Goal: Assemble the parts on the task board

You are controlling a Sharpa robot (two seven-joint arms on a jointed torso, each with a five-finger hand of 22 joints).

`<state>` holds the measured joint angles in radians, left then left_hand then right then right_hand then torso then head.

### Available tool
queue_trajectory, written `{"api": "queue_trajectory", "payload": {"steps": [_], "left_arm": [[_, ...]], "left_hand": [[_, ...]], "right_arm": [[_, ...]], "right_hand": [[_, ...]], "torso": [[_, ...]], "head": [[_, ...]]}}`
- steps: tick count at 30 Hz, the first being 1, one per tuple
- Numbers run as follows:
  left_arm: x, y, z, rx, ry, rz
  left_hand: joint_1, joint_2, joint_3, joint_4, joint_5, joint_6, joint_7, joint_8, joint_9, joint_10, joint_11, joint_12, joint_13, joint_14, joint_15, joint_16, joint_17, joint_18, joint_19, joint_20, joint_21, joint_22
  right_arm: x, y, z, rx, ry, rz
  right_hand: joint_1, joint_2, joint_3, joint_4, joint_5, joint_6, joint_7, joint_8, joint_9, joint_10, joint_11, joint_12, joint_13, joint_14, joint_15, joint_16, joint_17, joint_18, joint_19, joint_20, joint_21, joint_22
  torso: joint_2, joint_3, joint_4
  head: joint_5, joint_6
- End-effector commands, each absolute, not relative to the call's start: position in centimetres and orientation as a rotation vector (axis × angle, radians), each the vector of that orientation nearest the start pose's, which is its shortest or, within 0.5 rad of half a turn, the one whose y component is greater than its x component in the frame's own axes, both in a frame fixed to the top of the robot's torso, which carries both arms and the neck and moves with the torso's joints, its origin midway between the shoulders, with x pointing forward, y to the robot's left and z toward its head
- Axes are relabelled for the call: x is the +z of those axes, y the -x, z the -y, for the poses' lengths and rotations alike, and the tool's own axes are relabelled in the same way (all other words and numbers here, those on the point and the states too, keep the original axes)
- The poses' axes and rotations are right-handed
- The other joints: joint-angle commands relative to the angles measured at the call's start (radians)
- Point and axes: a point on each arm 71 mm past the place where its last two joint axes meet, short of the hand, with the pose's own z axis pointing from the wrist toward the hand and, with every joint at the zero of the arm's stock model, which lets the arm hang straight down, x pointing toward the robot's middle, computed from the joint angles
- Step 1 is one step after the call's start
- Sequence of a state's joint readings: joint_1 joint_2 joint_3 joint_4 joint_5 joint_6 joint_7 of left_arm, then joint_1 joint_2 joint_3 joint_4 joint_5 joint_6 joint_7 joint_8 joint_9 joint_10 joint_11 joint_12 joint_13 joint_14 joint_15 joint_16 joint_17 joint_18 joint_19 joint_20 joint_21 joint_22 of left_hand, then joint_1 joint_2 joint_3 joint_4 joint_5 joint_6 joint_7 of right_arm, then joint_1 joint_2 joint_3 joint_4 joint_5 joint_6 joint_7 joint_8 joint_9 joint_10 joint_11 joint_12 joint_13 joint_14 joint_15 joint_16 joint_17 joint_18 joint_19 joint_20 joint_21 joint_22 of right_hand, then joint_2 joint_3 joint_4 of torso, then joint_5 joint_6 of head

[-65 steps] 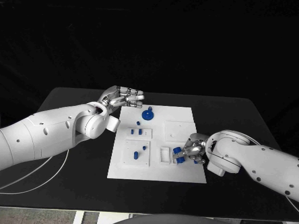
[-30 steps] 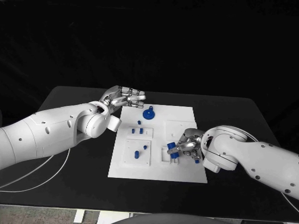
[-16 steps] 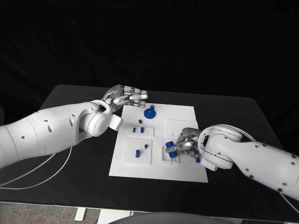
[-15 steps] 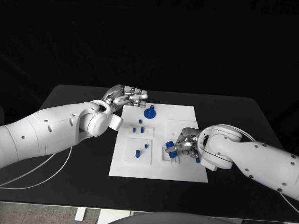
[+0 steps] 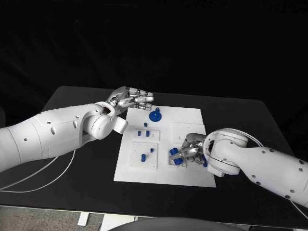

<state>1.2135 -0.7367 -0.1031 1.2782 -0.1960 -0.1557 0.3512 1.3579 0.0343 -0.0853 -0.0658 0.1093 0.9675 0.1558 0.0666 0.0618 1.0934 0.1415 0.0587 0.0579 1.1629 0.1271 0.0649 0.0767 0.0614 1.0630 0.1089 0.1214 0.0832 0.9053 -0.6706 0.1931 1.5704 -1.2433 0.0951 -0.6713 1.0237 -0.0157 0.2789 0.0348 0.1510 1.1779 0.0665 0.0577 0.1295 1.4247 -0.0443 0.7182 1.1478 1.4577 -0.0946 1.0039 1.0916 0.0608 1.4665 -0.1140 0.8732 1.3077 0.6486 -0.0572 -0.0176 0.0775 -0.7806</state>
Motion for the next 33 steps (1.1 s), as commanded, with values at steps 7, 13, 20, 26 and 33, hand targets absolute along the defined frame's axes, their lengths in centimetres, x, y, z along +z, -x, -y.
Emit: {"api": "queue_trajectory", "payload": {"steps": [7,13,20,26,33], "left_arm": [[-20.85,-52.17,-21.52,-1.470,0.891,-1.608],[-20.86,-52.17,-21.49,-1.471,0.891,-1.610],[-20.86,-52.17,-21.48,-1.470,0.892,-1.611],[-20.88,-52.18,-21.48,-1.469,0.892,-1.612],[-20.90,-52.20,-21.50,-1.467,0.894,-1.614]], "left_hand": [[-0.011,-0.001,0.000,0.010,0.002,0.003,0.003,0.002,0.001,-0.010,0.000,0.002,0.001,-0.008,-0.001,-0.004,0.000,0.016,-0.002,0.003,0.004,-0.002],[-0.012,0.000,0.000,0.012,0.003,0.003,0.003,0.002,0.001,-0.010,0.001,0.002,0.001,-0.008,-0.001,-0.004,0.000,0.016,-0.002,0.003,0.004,-0.002],[-0.012,0.000,0.000,0.014,0.002,0.002,0.003,0.002,0.001,-0.011,0.001,0.002,0.001,-0.008,-0.001,-0.004,0.000,0.016,-0.002,0.003,0.005,-0.002],[-0.013,-0.001,0.000,0.017,0.002,-0.001,0.004,0.002,0.001,-0.011,0.001,0.003,0.001,-0.009,-0.001,-0.004,0.000,0.016,-0.002,0.004,0.005,-0.003],[-0.013,-0.001,0.000,0.019,0.003,-0.004,0.004,0.002,0.001,-0.011,0.002,0.003,0.001,-0.009,-0.001,-0.004,0.000,0.016,-0.002,0.004,0.005,-0.003]], "right_arm": [[-27.45,-43.26,12.95,0.454,-0.147,-2.391],[-27.58,-43.46,12.96,0.451,-0.155,-2.388],[-27.62,-43.63,12.76,0.459,-0.166,-2.377],[-27.62,-43.73,12.61,0.467,-0.174,-2.368],[-27.66,-43.68,12.59,0.482,-0.180,-2.377]], "right_hand": [[-0.008,-0.001,-0.002,0.006,0.007,0.059,-0.033,0.006,-0.001,-0.001,-0.009,-0.010,-0.005,0.002,-0.006,0.004,0.001,-0.014,0.040,-0.008,-0.002,0.110],[-0.020,-0.007,-0.012,0.019,-0.012,0.059,-0.033,0.006,-0.001,-0.001,-0.008,-0.011,-0.007,0.002,-0.005,0.004,0.001,-0.014,0.040,-0.008,-0.002,0.110],[-0.047,-0.076,-0.018,0.109,-0.102,0.062,-0.032,0.007,0.002,-0.001,-0.008,-0.016,-0.013,0.000,-0.007,-0.002,-0.002,-0.013,0.039,-0.010,-0.008,0.108],[-0.032,-0.045,-0.174,0.150,-0.103,0.056,-0.031,0.007,-0.001,0.000,-0.007,-0.024,-0.010,0.001,-0.008,-0.011,0.001,-0.016,0.040,-0.013,-0.013,0.108],[-0.036,-0.060,-0.220,0.163,-0.103,0.054,-0.030,0.007,-0.001,-0.002,-0.007,-0.027,-0.009,0.001,-0.008,-0.017,0.000,-0.016,0.040,-0.013,-0.015,0.107]], "torso": [[0.000,0.0001,-0.0004],[0.000,0.0003,0.0003],[0.000,0.0005,0.0011],[0.000,0.0003,0.0007],[-0.001,0.0004,-0.0001]], "head": [[0.000,0.002],[0.000,0.000],[0.001,0.000],[0.001,0.000],[0.001,0.001]]}}
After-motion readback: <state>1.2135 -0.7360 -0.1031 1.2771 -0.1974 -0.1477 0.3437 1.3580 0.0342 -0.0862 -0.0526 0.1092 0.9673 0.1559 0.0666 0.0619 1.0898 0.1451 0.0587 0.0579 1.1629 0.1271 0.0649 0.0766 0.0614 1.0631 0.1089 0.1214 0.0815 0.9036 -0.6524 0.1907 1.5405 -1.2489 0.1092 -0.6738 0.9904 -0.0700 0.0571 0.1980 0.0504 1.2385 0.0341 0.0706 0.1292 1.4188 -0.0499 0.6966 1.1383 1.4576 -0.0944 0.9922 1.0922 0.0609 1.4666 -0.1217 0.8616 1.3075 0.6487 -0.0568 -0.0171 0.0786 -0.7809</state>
